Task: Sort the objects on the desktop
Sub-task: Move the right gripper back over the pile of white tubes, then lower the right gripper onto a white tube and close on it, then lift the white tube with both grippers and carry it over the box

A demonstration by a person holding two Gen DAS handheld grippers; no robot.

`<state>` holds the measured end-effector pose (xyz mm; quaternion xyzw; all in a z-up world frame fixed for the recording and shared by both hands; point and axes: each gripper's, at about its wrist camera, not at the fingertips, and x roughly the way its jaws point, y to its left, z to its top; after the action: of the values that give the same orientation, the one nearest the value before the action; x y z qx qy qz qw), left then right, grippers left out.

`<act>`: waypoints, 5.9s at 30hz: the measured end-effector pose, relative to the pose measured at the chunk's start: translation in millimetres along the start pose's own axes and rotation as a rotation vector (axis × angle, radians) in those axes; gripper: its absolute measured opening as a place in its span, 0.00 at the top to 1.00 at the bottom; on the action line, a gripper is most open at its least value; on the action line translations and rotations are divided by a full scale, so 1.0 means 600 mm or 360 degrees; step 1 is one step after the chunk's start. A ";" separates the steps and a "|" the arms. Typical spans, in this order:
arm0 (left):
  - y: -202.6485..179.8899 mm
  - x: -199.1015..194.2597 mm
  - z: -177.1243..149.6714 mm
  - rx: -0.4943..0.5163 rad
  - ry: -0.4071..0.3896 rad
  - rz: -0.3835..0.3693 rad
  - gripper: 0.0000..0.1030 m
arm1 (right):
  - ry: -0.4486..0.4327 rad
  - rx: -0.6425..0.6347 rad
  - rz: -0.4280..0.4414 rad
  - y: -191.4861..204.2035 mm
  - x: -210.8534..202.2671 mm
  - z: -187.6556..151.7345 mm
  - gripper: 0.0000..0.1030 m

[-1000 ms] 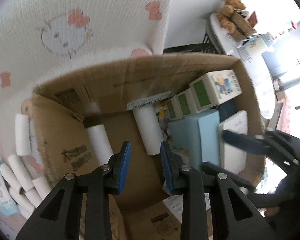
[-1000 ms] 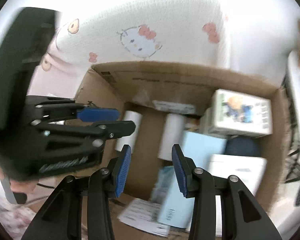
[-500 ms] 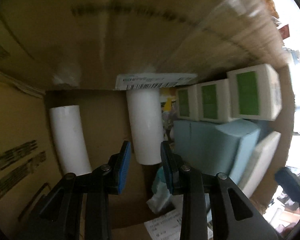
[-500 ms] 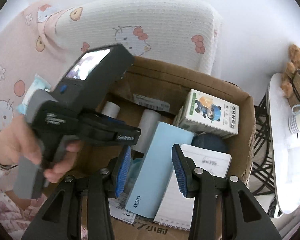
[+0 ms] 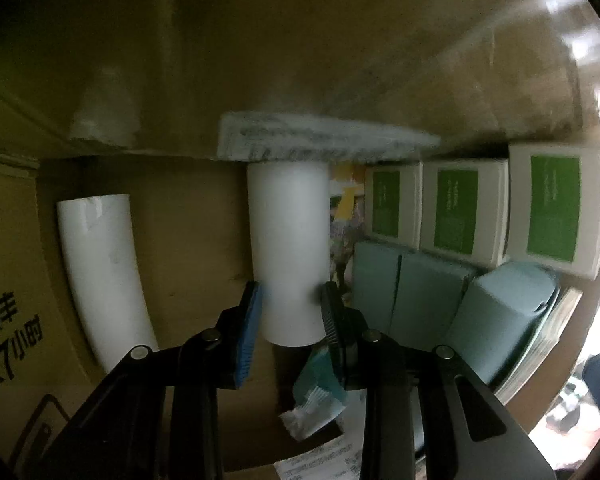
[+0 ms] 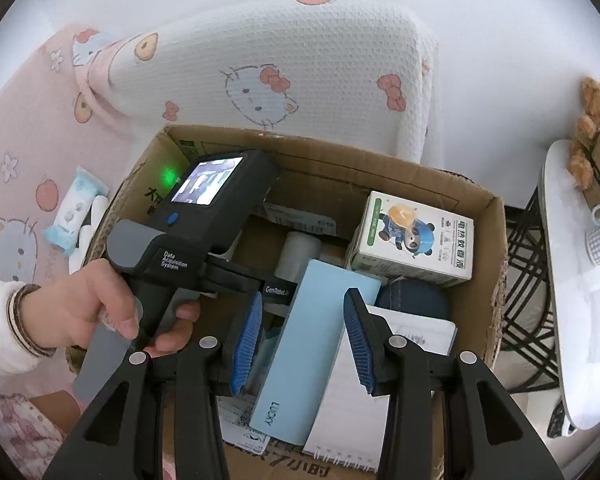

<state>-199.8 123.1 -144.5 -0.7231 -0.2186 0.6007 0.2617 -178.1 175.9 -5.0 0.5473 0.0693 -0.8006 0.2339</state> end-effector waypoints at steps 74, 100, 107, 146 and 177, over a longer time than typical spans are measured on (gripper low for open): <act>0.653 -0.334 -0.084 -0.0677 -0.0982 -0.0167 0.54 | 0.0237 -0.0058 0.0369 0.382 0.308 0.300 0.47; 0.649 -0.197 0.017 -0.0547 -0.0518 -0.0519 0.49 | 0.0610 0.0011 0.0403 0.433 0.510 0.275 0.47; 0.643 -0.180 0.019 -0.0588 -0.0518 -0.0596 0.52 | 0.0683 0.0067 0.0421 0.421 0.532 0.270 0.47; 0.321 -0.449 -0.153 -0.0134 -0.1313 -0.0056 0.54 | -0.0115 -0.0515 0.0504 0.447 0.199 0.279 0.45; 0.101 -0.470 -0.080 0.0160 -0.1258 0.0112 0.55 | -0.0505 -0.0309 0.0390 0.241 0.005 0.233 0.45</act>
<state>-204.2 -106.9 36.4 -0.4297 -0.2478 0.8512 0.1717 -232.0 -3.5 67.9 0.3938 0.0414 -0.8317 0.3891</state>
